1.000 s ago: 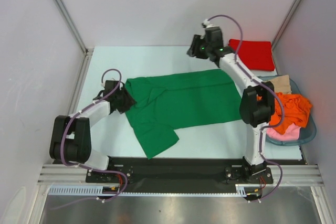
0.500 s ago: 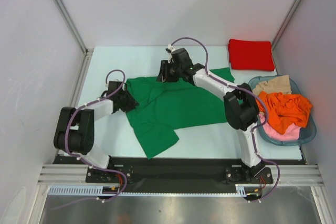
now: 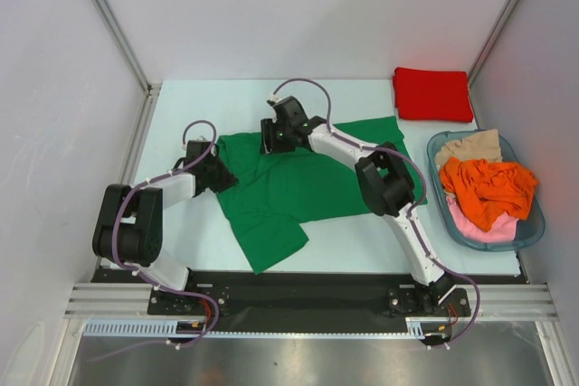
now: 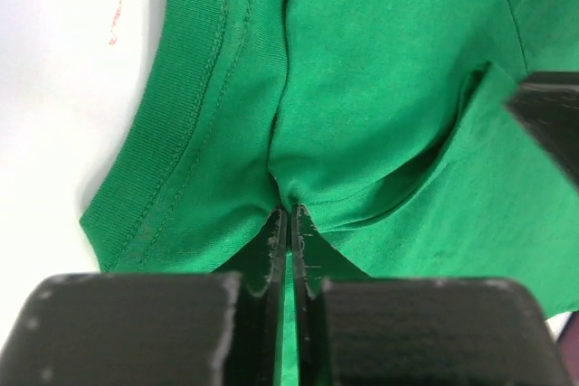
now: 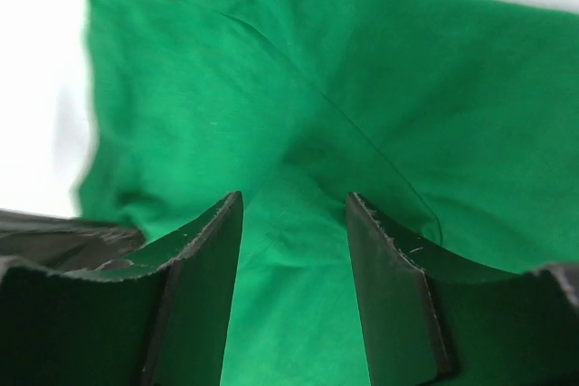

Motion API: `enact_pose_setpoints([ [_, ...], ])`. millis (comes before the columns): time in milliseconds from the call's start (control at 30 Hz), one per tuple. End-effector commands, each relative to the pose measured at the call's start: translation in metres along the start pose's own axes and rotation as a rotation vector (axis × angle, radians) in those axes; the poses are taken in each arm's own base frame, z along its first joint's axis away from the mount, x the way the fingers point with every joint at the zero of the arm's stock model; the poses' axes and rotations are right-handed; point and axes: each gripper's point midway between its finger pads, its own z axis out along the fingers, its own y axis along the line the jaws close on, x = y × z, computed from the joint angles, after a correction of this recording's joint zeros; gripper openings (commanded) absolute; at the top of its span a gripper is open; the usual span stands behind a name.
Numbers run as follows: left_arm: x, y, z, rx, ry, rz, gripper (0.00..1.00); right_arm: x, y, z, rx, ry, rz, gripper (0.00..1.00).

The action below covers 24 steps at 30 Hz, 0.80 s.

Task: Fold and stack the t-shirts
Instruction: Fold the tshirt

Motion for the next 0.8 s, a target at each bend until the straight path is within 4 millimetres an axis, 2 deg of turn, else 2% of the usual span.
enact_pose_setpoints([
  [0,-0.006,-0.014,-0.006,0.053,-0.021,0.016,0.03,-0.018,0.013,-0.001,0.087,-0.062,-0.146,0.54],
  [67,-0.006,-0.016,-0.007,0.059,-0.026,0.021,0.00,-0.018,0.006,0.004,0.144,-0.072,-0.228,0.54],
  [133,-0.005,-0.015,-0.008,0.059,-0.024,0.022,0.00,-0.021,0.011,0.006,0.171,-0.086,-0.287,0.55],
  [200,-0.005,-0.015,-0.008,0.062,-0.022,0.022,0.00,-0.011,0.002,0.015,0.209,-0.048,-0.338,0.55],
  [233,-0.005,-0.016,-0.008,0.066,-0.020,0.021,0.00,-0.019,0.006,0.013,0.220,-0.066,-0.350,0.54],
  [267,-0.004,-0.017,-0.008,0.069,-0.016,0.020,0.00,-0.013,0.000,0.019,0.236,-0.047,-0.369,0.53],
  [400,-0.006,-0.020,-0.011,0.079,-0.024,0.019,0.00,-0.007,-0.008,0.020,0.287,-0.029,-0.424,0.51],
  [533,-0.009,-0.024,-0.014,0.092,-0.034,0.018,0.00,-0.006,-0.015,0.019,0.329,-0.026,-0.460,0.41],
  [700,-0.012,-0.028,-0.017,0.104,-0.039,0.015,0.00,-0.004,-0.015,0.019,0.329,-0.016,-0.482,0.35],
  [767,-0.013,-0.031,-0.018,0.112,-0.042,0.012,0.00,-0.006,-0.017,0.018,0.335,-0.020,-0.478,0.23],
])
